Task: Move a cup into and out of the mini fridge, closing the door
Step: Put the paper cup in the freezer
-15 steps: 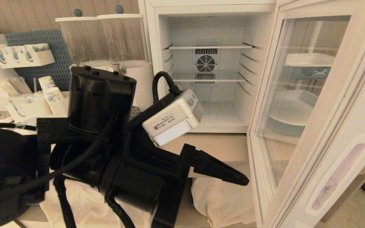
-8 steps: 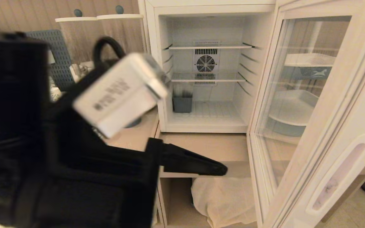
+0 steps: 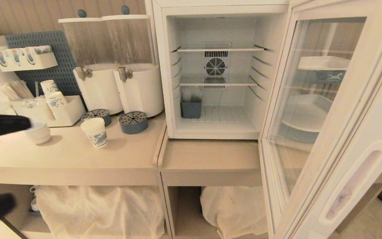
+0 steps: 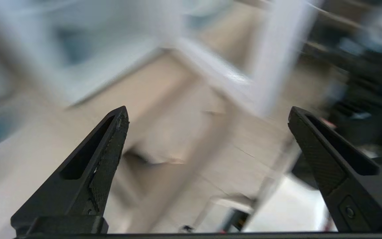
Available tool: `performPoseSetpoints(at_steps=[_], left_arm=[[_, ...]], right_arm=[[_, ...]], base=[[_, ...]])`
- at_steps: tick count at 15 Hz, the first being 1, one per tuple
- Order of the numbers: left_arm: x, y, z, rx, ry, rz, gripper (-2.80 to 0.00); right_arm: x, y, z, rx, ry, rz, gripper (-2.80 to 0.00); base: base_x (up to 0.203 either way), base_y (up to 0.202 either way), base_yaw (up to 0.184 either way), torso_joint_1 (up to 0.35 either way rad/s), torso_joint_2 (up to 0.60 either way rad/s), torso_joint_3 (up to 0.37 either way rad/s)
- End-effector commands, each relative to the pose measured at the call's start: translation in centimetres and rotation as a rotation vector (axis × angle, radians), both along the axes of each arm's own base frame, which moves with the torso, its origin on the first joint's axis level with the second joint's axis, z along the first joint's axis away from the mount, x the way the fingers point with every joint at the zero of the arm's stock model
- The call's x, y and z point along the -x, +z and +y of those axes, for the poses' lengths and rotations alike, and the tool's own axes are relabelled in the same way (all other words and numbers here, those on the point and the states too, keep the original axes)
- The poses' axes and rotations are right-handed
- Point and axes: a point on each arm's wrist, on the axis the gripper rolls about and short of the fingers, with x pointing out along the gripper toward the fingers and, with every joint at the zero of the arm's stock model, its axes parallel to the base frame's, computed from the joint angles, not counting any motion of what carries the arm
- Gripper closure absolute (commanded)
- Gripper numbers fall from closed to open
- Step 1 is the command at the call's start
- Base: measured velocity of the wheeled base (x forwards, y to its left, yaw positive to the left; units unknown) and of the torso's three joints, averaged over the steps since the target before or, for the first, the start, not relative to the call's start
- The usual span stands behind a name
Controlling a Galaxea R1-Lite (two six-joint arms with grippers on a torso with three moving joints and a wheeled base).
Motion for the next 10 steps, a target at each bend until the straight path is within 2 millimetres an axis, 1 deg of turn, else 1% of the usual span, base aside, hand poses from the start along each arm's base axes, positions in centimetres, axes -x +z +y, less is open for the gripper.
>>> performPoseSetpoints(at_steps=[1, 2, 4, 5, 6, 7, 8, 10], left_arm=[[5.3, -0.1, 4.1, 0.078, 0.173, -0.100, 0.00], [7.4, -0.7, 5.1, 0.091, 0.243, -0.120, 0.00], [12.2, -2.8, 6.6, 0.111, 0.310, -0.143, 0.00], [13.7, -3.8, 6.7, 0.105, 0.344, -0.124, 0.00], [14.4, -4.3, 6.7, 0.101, 0.360, -0.102, 0.00], [16.0, -4.9, 6.7, 0.110, 0.402, -0.076, 0.00], [18.3, -5.5, 6.7, 0.112, 0.437, -0.030, 0.00], [23.4, -5.8, 6.7, 0.185, 0.447, -0.019, 0.00]], right_arm=[[0.0, 0.0, 0.0, 0.000, 0.001, 0.003, 0.00], [0.0, 0.0, 0.0, 0.000, 0.000, 0.003, 0.00], [0.0, 0.0, 0.0, 0.000, 0.000, 0.003, 0.00], [0.0, 0.0, 0.0, 0.000, 0.000, 0.003, 0.00], [0.0, 0.0, 0.0, 0.000, 0.001, 0.002, 0.00], [0.0, 0.0, 0.0, 0.000, 0.001, 0.002, 0.00], [0.0, 0.0, 0.0, 0.000, 0.001, 0.003, 0.00], [0.0, 0.0, 0.0, 0.000, 0.000, 0.002, 0.00]], base=[[0.000, 0.000, 0.000, 0.000, 0.00, 0.000], [0.000, 0.000, 0.000, 0.000, 0.00, 0.000], [0.000, 0.000, 0.000, 0.000, 0.00, 0.000], [0.000, 0.000, 0.000, 0.000, 0.00, 0.000], [0.000, 0.000, 0.000, 0.000, 0.00, 0.000], [0.000, 0.000, 0.000, 0.000, 0.00, 0.000], [0.000, 0.000, 0.000, 0.000, 0.00, 0.000], [0.000, 0.000, 0.000, 0.000, 0.00, 0.000]])
